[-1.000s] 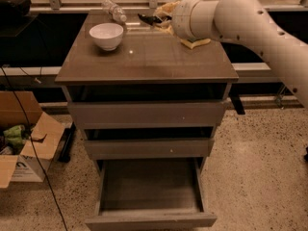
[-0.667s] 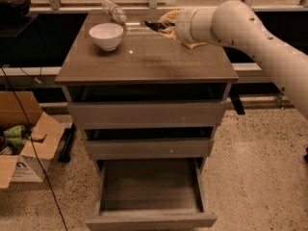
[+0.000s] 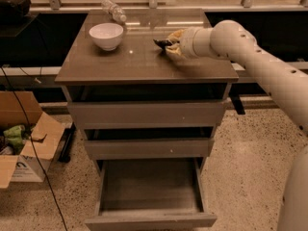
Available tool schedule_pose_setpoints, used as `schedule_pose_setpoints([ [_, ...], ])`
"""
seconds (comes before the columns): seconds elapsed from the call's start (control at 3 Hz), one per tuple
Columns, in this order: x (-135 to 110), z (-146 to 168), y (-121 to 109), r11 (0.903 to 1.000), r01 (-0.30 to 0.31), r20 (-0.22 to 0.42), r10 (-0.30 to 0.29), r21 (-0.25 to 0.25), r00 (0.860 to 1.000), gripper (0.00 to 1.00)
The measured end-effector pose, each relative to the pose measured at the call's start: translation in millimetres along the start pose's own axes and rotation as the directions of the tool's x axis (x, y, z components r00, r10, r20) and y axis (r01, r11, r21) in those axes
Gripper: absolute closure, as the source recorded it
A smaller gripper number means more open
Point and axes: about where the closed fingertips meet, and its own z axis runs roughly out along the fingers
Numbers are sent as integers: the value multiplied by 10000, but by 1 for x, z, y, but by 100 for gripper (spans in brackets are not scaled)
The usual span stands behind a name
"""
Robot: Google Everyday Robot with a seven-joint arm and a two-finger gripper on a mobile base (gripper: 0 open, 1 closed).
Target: Pick rxbar chocolate from bottom drawer and place on counter
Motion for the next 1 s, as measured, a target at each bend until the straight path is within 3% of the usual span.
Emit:
schedule_pose_setpoints([
  [0.33, 30, 8, 28, 9980, -507, -242, 498, -369, 9985, 11],
  [0.67, 30, 9, 29, 9979, -513, -243, 504, -385, 9984, 0],
  [1.0, 30, 9, 29, 9979, -513, -243, 504, -385, 9984, 0],
])
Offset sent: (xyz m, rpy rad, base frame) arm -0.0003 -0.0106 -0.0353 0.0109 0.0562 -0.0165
